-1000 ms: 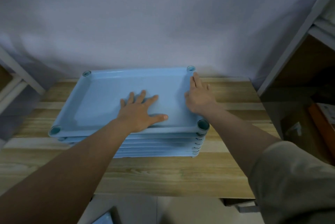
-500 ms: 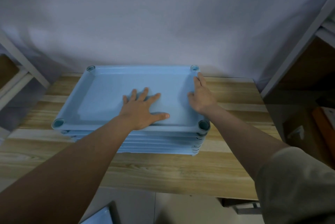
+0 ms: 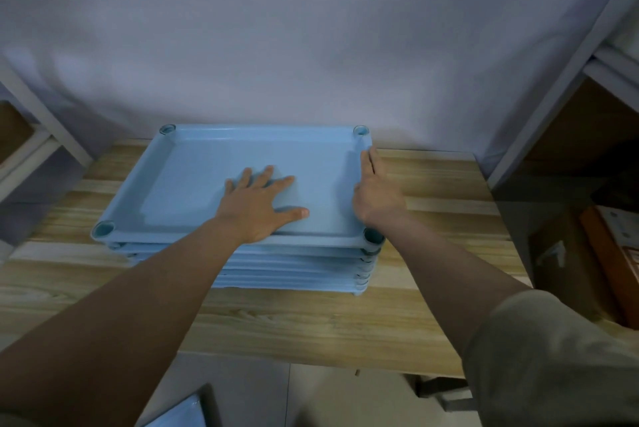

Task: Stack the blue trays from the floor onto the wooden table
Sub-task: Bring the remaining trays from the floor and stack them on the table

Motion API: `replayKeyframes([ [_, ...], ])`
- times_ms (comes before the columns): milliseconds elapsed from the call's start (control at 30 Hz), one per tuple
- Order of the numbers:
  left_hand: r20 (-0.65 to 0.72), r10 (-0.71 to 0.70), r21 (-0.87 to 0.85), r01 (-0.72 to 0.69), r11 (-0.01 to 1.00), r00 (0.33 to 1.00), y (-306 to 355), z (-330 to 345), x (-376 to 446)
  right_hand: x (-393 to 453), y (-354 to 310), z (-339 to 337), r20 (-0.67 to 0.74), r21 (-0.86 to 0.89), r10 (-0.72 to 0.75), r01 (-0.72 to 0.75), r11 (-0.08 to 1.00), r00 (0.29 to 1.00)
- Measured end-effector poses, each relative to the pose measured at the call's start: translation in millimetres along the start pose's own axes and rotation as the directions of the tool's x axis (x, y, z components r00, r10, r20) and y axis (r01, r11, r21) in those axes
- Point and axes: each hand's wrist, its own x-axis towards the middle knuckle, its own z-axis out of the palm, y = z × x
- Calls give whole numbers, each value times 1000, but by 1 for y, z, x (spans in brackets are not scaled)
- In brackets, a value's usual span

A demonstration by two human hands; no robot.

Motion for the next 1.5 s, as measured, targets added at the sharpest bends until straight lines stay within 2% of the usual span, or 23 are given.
replayKeyframes([
  [100, -49, -27, -35, 25, 999, 998, -1, 3, -3, 0, 1, 1, -1, -8, -5, 5, 1000, 1000],
  [200, -162, -115, -76, 104, 992, 980, -4, 8, -12, -1, -2, 0, 5, -60, -30, 30, 998, 1000],
  [333, -252, -233, -97, 216, 972, 939, -14, 12, -32, -8, -10, -5, 24, -419, -78, 81, 904, 997],
  [367, -251, -250, -114, 228, 967, 935, -16, 13, -35, -11, -19, -3, 41, -438, -124, 129, 890, 991],
  [467, -246, -254, -147, 223, 964, 936, -17, 12, -36, -25, -53, 14, 197, -255, -251, 296, 920, 948],
  [533, -267, -258, -159, 221, 962, 928, -14, 11, -36, -32, -64, 28, 261, -190, -289, 343, 920, 921],
  [767, -282, -259, -160, 221, 962, 924, -16, 15, -37, -33, -61, 32, 222, -211, -307, 353, 911, 925],
  [900, -343, -231, -246, 150, 958, 911, -18, 15, -41, -34, -61, 31, 180, -213, -316, 351, 912, 931],
  [1033, -503, -162, -390, -55, 919, 849, -25, 19, -63, -40, -64, 27, 3, -243, -405, 393, 887, 914],
  [1133, -522, -222, -545, -122, 830, 824, -38, 25, -88, -46, -67, 26, -116, -309, -466, 414, 856, 877],
  [1267, -557, -337, -651, -147, 745, 759, -62, 28, -127, -55, -81, 33, -226, -329, -495, 413, 849, 839],
  [1367, -564, -425, -685, -115, 719, 708, -86, 32, -163, -77, -112, 53, -307, -222, -586, 542, 810, 750],
  [1500, -509, -549, -721, 20, 692, 663, -127, 59, -215, -125, -164, 90, -376, -118, -720, 740, 662, 584],
])
